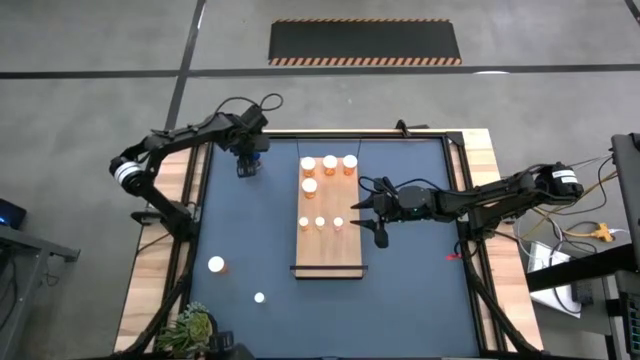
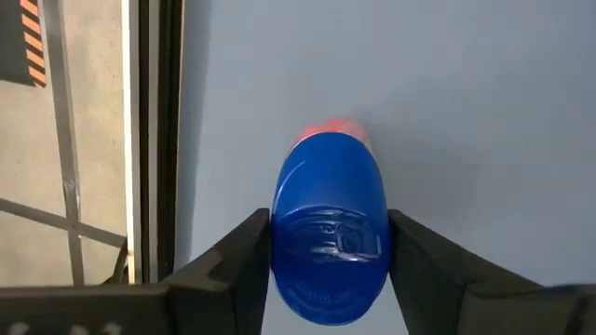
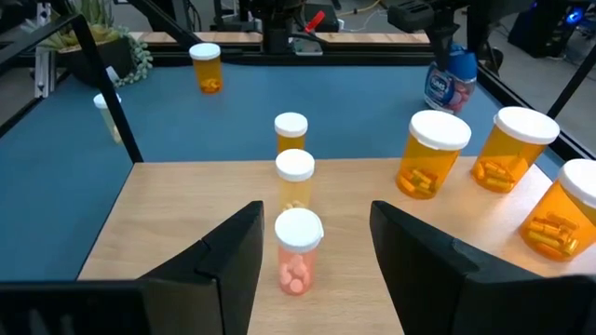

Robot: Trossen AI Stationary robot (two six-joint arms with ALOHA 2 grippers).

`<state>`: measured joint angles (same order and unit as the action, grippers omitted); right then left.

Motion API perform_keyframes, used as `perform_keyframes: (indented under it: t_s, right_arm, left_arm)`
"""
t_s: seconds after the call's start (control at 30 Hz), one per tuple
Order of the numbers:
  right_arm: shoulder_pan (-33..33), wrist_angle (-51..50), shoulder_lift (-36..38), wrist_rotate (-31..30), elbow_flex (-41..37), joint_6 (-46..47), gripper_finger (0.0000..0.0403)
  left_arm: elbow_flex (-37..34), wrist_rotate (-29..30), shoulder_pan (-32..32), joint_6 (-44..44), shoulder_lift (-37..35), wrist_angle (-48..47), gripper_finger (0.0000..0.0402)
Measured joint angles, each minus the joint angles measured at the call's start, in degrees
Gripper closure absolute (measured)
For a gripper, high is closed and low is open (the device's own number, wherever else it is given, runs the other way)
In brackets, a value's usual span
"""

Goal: Pick and place medicine bottles onto shelf by color
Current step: Put the blue pill bottle on the shelf

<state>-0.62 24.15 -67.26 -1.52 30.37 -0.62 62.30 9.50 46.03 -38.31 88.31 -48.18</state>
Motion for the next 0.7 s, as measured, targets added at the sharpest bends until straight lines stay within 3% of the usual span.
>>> perform_keyframes:
  t_s: [0.17, 0.33, 0.5, 0.7]
  right_arm:
    - [0.0, -0.4, 0.0, 0.0, 0.0, 0.0, 0.0213]
    - [0.0, -0.4, 0.0, 0.0, 0.0, 0.2, 0.0213]
    - [0.0, -0.4, 0.0, 0.0, 0.0, 0.0, 0.0213]
    - [0.0, -0.3, 0.0, 0.0, 0.0, 0.2, 0.0213]
  left_arm:
    - [0.3, 3.3, -2.4, 0.0, -1.7, -2.2, 0.0243]
    - [4.5, 9.0, -9.3, 0.6, -7.0, -9.1, 0.0243]
    - [12.3, 9.5, -20.5, 5.2, -12.4, -19.4, 0.0243]
    - [20.0, 10.1, -39.2, 3.0, -17.3, -25.7, 0.023]
